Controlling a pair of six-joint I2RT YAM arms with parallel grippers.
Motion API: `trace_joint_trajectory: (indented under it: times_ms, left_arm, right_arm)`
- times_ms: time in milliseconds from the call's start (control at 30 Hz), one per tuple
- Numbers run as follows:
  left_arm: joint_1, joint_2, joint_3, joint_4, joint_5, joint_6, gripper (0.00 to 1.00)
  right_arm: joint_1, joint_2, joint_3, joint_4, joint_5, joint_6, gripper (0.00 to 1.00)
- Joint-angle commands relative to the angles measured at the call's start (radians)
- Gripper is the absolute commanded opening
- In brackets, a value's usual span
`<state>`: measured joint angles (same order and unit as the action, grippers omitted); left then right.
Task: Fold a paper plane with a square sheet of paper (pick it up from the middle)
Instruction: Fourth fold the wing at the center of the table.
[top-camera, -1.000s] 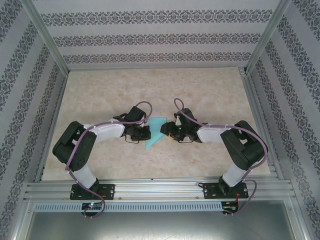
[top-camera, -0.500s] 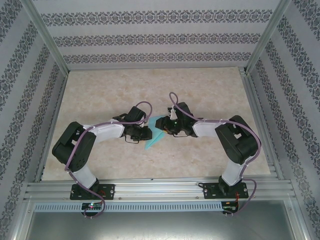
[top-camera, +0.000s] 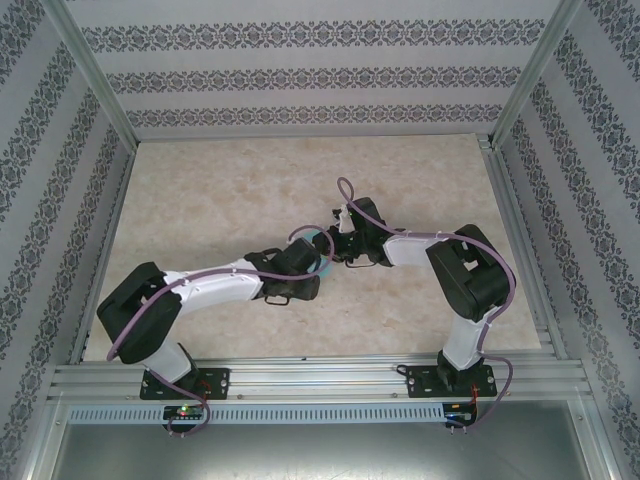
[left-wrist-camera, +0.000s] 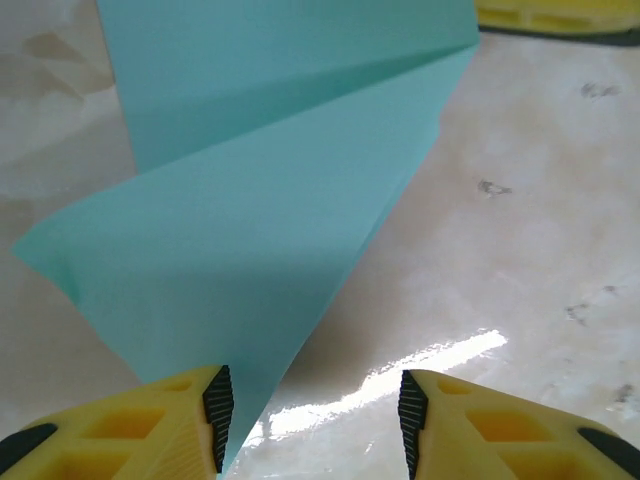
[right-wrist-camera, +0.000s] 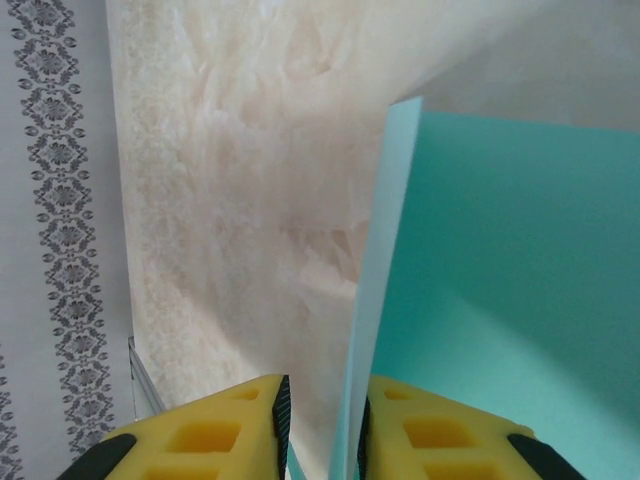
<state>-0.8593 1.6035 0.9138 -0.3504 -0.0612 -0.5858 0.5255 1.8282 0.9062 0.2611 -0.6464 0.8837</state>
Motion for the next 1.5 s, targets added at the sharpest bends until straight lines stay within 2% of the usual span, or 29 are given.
trace_joint_trajectory:
  times_ms: [0,233,633,967,1133,1300,1467]
  left_arm:
    - [-0.031,0.051,0.056,-0.081,-0.190,-0.030,0.51]
    - [-0.063,0.105,0.086,-0.100,-0.287,-0.059,0.48]
    - [-0.084,0.130,0.090,-0.099,-0.295,-0.071,0.31]
    - [-0.086,0.133,0.092,-0.099,-0.297,-0.070,0.22]
    - [-0.086,0.131,0.090,-0.088,-0.287,-0.067,0.14]
    - [-0.080,0.130,0.098,-0.079,-0.263,-0.056,0.10]
    - [-0.051,0.104,0.076,-0.010,-0.154,-0.037,0.09]
  right_arm:
    - [-0.010,0.008,0.024,-0.008,-0.027,-0.013,0.27]
    - [-0.012,0.008,0.024,-0.008,-0.022,-0.002,0.27]
    - [-0.017,0.007,0.027,-0.021,-0.016,0.001,0.27]
    - [-0.016,0.003,0.030,-0.029,-0.013,0.000,0.27]
    - [-0.020,-0.012,0.024,-0.039,-0.007,-0.004,0.29]
    - [-0.037,-0.070,0.005,-0.089,0.022,-0.030,0.35]
    - [-0.062,-0.161,-0.033,-0.172,0.068,-0.080,0.37]
